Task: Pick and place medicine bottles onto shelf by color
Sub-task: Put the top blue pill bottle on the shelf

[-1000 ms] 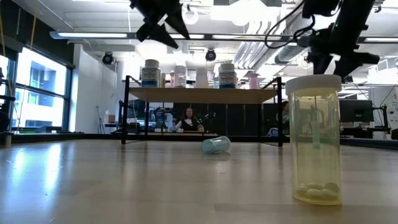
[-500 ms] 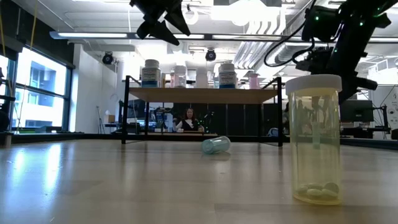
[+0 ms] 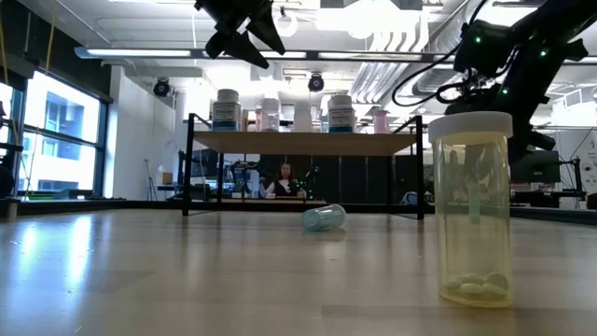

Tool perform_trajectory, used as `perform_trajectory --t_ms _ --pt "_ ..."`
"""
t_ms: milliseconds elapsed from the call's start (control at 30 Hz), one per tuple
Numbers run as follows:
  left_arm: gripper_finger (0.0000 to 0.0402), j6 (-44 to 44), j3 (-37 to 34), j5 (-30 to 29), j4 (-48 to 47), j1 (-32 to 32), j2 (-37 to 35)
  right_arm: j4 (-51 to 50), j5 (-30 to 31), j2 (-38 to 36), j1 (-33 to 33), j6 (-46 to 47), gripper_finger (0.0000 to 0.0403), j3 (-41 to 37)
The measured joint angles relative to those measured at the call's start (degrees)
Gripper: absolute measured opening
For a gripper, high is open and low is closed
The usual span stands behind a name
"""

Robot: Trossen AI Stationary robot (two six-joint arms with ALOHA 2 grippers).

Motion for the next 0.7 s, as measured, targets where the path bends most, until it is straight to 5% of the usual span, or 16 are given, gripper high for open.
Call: perform_trajectory --t_ms 700 --pt "0.0248 0.0 0.0 0.0 0.0 0.0 0.0 3.0 2.2 7.6 0.0 -3.9 0.0187 0.0"
